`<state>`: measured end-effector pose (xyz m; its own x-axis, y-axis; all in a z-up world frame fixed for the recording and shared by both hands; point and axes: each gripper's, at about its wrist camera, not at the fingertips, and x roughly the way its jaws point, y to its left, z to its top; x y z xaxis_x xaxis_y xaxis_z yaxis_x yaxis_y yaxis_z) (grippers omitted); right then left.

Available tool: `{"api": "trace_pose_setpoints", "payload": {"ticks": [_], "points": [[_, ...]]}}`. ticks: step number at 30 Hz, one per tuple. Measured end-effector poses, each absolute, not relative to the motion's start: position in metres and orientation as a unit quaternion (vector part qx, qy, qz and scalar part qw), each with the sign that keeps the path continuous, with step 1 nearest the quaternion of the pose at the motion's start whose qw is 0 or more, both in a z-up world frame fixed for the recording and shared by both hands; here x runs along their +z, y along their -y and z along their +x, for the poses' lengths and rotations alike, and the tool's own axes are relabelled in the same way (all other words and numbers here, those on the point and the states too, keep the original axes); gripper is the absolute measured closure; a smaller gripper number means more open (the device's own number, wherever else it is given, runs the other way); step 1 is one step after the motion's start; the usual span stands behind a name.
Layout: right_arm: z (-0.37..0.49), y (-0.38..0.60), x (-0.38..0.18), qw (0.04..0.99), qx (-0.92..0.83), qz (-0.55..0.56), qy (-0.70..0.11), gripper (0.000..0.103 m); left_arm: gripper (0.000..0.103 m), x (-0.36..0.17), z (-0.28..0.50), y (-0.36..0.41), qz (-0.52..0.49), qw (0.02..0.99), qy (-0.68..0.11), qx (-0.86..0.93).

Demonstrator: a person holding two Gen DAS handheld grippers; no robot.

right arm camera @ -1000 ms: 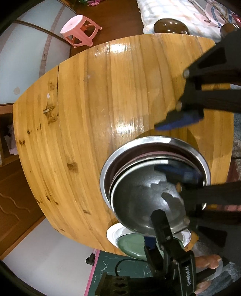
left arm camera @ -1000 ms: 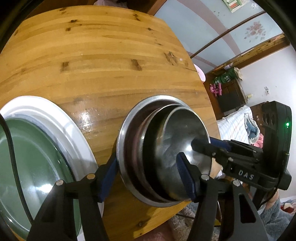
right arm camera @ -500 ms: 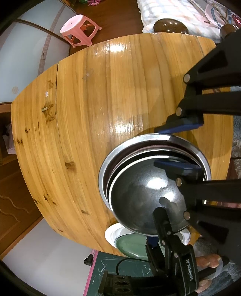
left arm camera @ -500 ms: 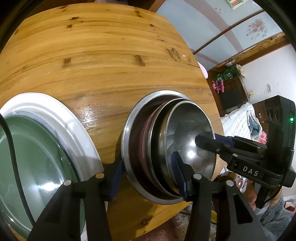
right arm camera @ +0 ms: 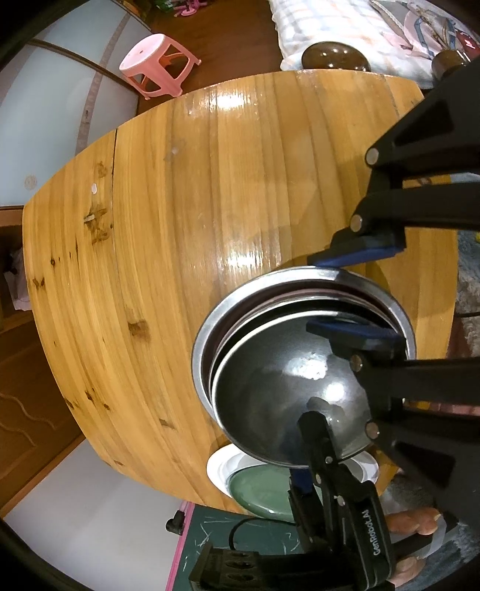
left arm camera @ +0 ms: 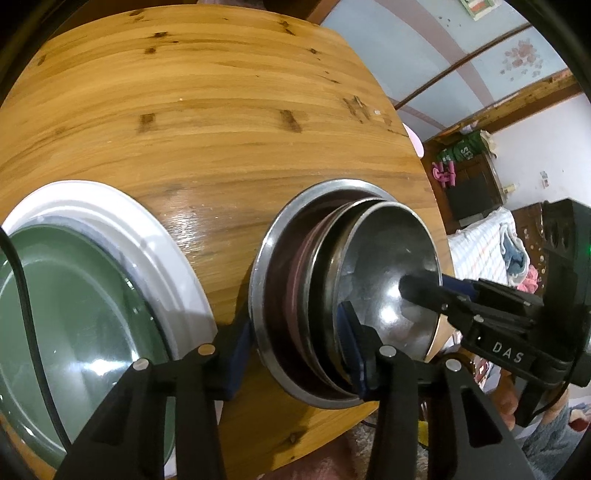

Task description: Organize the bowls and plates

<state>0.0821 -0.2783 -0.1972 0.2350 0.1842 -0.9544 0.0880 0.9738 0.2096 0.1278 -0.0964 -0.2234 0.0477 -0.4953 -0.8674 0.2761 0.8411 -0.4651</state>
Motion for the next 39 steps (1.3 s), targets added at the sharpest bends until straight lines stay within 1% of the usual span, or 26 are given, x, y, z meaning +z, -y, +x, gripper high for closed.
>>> {"api": "trace_pose_setpoints", "payload": {"ticks": [8,15,20,27,31,39], "points": [[0.075,0.267,-0.185,0.782,0.039,0.113,-0.612,0.076,0.061,-0.206,0.117,0.083,-0.099,0.73,-0.623,-0.263],[0.07,0.254,-0.158,0.796,0.048,0.112,-0.593,0.077,0.061,-0.179,0.113,0.064,-0.107,0.751,-0.598,-0.26],[0.078,0.232,-0.136,0.806,0.066,0.087,-0.582,0.077,0.061,-0.15,0.106,0.032,-0.125,0.772,-0.575,-0.239],[0.098,0.167,-0.11,0.807,0.132,0.037,-0.575,0.077,0.061,-0.122,0.093,-0.031,-0.147,0.801,-0.553,-0.179],[0.108,0.132,-0.118,0.795,0.161,0.02,-0.584,0.077,0.061,-0.129,0.088,-0.068,-0.157,0.805,-0.555,-0.139],[0.117,0.079,-0.171,0.749,0.185,0.003,-0.636,0.077,0.061,-0.18,0.087,-0.113,-0.179,0.774,-0.599,-0.098]]}}
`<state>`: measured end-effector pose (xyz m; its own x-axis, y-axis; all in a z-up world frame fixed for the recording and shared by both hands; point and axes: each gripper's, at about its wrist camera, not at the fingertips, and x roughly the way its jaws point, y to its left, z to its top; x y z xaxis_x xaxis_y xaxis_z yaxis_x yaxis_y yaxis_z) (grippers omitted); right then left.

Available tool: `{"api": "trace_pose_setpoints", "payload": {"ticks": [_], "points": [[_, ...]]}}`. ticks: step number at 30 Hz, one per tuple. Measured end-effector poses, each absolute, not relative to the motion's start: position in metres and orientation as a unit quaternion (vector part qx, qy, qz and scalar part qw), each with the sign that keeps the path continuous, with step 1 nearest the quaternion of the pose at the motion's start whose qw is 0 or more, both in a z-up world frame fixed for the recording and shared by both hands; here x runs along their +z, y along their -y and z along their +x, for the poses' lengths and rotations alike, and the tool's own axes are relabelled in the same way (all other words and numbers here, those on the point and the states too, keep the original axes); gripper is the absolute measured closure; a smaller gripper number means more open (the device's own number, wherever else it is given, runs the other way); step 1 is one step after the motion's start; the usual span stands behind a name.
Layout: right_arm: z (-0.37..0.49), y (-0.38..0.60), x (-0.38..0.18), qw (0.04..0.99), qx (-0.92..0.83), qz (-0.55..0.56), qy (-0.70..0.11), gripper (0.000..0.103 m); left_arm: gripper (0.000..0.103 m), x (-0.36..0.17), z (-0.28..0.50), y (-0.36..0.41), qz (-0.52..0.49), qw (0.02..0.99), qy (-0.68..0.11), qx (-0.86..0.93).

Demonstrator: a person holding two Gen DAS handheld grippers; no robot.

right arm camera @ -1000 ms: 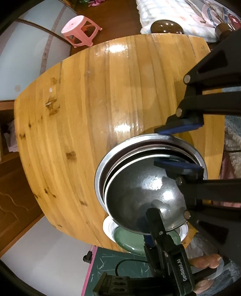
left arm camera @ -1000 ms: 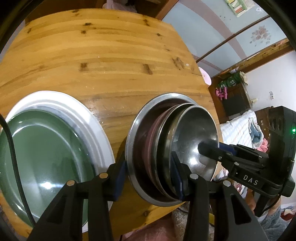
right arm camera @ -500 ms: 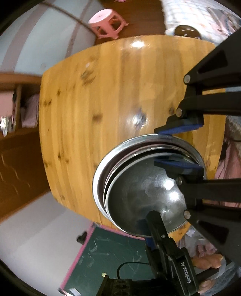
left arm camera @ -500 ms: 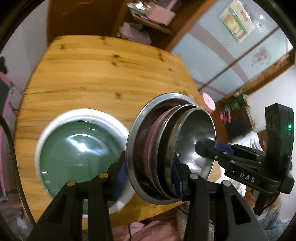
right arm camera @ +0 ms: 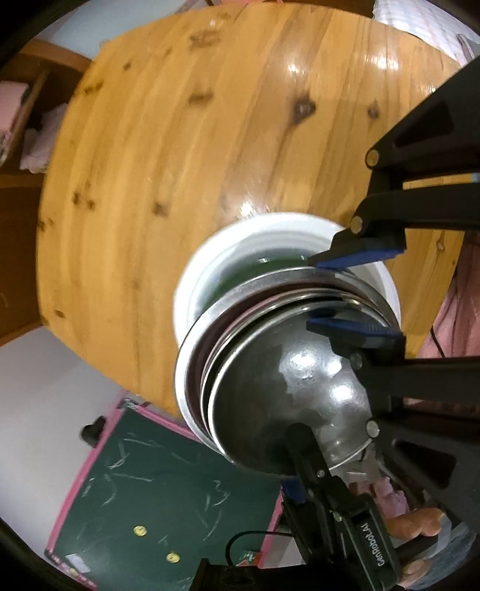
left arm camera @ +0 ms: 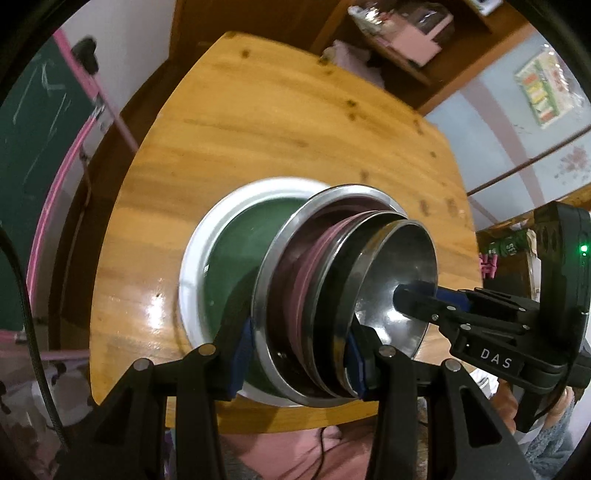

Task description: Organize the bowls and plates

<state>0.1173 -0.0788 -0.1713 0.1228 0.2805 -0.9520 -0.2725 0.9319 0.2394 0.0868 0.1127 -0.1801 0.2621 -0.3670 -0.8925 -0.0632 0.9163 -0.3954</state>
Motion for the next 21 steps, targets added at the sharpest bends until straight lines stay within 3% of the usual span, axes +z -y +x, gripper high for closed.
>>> {"api": "trace_pose_setpoints", "payload": {"ticks": [12,14,16,21], "points": [[0.117,0.074,-0.187,0.758,0.178,-0.021,-0.628,0.07,0.058,-0.202,0.107,-0.105,-0.173,0.764,-0.613,-0.107],[0.113,0.074,-0.185,0.767,0.179,-0.036,-0.615,0.069,0.055,-0.2,0.107,-0.102,-0.167,0.767,-0.611,-0.104],[0.108,0.075,-0.18,0.776,0.18,-0.044,-0.602,0.067,0.043,-0.194,0.103,-0.099,-0.164,0.773,-0.604,-0.102],[0.095,0.087,-0.163,0.806,0.171,-0.046,-0.564,0.061,0.031,-0.172,0.094,-0.088,-0.137,0.804,-0.571,-0.098]]}}
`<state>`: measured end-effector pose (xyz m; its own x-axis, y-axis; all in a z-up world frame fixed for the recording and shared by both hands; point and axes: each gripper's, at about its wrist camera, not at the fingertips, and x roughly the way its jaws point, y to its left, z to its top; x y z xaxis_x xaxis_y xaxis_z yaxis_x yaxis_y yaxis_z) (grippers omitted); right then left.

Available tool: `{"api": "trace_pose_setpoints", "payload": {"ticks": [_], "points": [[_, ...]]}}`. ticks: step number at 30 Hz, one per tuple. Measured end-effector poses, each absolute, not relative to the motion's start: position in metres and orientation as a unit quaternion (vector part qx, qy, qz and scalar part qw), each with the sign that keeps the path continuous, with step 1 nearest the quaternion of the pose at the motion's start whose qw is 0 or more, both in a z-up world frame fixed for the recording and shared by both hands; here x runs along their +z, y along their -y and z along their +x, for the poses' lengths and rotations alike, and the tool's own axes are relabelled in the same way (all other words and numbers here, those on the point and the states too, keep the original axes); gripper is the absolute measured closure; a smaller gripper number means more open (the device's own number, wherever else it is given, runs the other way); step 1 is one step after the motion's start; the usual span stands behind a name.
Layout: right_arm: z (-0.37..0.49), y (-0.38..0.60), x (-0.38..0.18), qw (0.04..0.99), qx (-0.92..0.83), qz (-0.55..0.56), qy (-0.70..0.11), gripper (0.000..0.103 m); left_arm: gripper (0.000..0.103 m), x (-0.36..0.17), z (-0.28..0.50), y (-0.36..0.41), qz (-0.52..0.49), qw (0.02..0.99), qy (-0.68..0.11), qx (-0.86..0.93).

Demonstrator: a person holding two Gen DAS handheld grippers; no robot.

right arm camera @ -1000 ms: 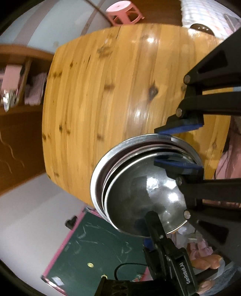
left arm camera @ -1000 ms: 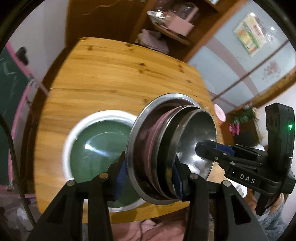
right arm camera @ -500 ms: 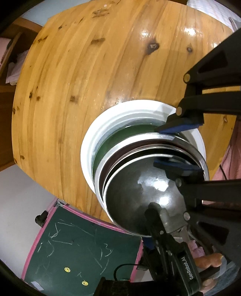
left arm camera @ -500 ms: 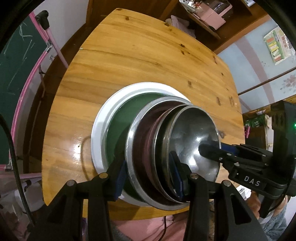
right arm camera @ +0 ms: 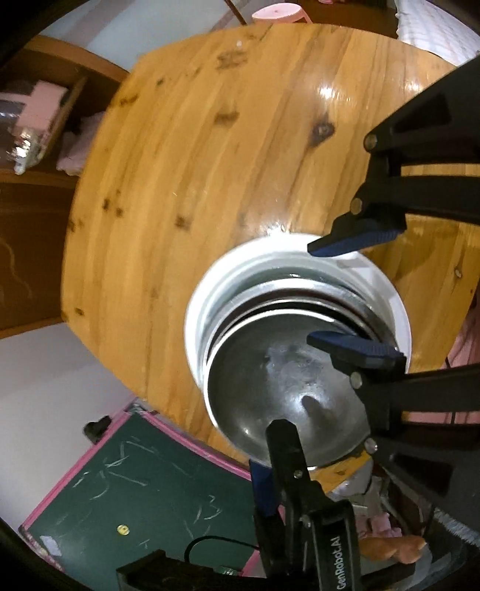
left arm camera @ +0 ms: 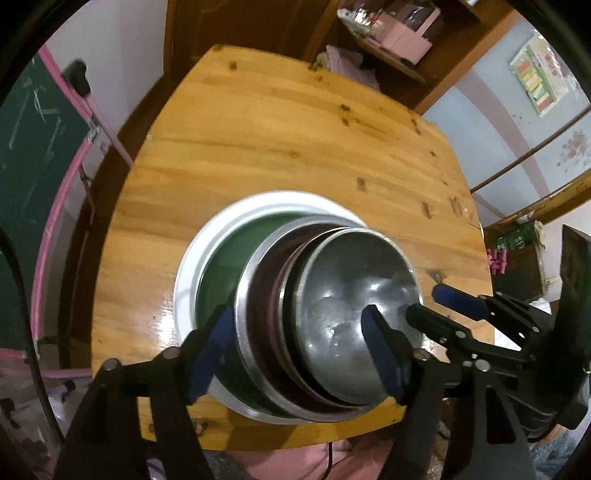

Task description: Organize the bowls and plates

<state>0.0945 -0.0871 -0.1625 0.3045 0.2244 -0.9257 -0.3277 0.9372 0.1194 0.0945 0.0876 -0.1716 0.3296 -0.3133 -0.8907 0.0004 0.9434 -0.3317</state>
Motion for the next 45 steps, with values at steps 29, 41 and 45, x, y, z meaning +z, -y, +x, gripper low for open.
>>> {"api": "trace_pose_setpoints", "payload": {"ticks": [29,41,45], "points": [[-0.01,0.171,-0.043,0.901,0.088,-0.011,-0.425,0.044,0.003,-0.035,0.031,0.012,-0.025,0.891,-0.417,-0.178],[-0.041,0.185,-0.018,0.923,0.038,0.002,-0.383,0.04,0.001,-0.007,-0.001,0.035,-0.006,0.923,-0.352,-0.153],[-0.042,0.194,-0.022,0.923,0.017,0.026,-0.385,0.04,0.001,-0.005,-0.005,0.038,0.002,0.929,-0.344,-0.137]]}}
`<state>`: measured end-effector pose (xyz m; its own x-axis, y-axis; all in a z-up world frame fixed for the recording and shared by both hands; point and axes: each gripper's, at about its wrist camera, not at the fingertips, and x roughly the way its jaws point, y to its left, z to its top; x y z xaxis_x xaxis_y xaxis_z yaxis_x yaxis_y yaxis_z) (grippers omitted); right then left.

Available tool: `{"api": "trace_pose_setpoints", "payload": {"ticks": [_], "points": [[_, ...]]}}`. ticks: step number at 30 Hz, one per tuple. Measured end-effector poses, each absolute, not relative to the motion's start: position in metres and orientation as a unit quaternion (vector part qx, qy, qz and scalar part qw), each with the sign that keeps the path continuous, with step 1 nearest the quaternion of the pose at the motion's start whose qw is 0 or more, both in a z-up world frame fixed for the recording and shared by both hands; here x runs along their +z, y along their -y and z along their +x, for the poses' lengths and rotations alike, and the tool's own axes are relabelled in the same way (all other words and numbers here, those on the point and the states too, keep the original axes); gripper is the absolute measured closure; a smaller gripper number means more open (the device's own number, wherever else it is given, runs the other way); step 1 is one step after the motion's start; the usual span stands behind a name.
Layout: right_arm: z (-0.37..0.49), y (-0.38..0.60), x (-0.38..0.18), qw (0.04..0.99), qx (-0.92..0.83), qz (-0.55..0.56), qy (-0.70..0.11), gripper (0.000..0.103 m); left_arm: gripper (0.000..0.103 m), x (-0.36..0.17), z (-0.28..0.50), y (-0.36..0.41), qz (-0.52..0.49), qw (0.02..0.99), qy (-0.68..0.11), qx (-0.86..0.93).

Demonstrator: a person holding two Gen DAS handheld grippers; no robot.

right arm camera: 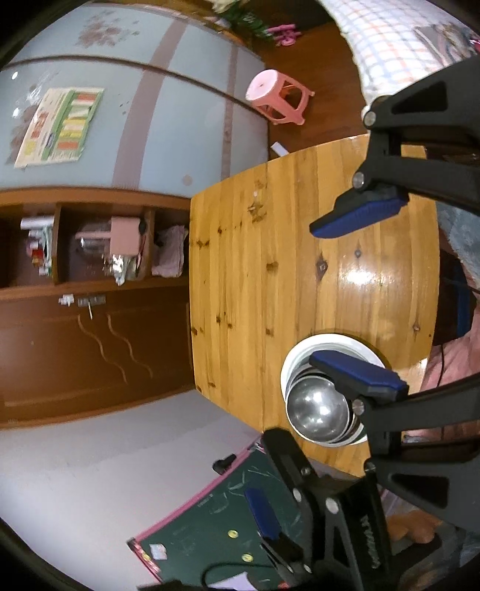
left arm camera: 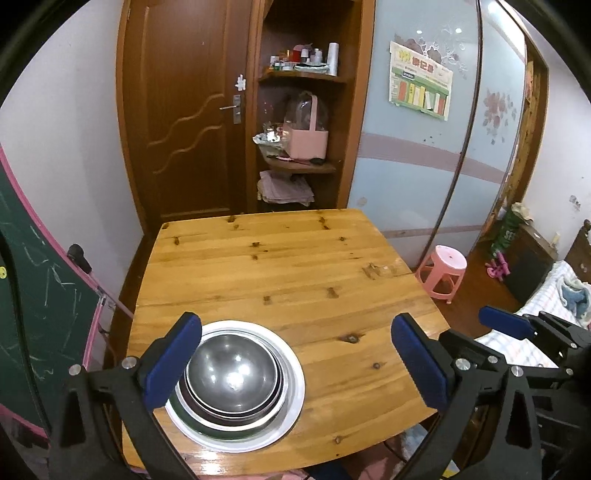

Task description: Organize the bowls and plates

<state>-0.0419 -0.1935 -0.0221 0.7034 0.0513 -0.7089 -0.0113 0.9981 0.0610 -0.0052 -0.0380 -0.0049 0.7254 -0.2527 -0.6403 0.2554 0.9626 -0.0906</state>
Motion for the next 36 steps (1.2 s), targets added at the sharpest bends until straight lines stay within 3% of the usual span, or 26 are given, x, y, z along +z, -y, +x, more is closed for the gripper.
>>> {"api": "trace_pose_setpoints", "payload": {"ticks": [36], "points": [[-0.041,0.193,-0.022,0.927,-0.021,0.038,-0.373,0.039,0.001,-0.004,-0.012,0.035,-0.002,0.929,-0.367,-0.044]]}}
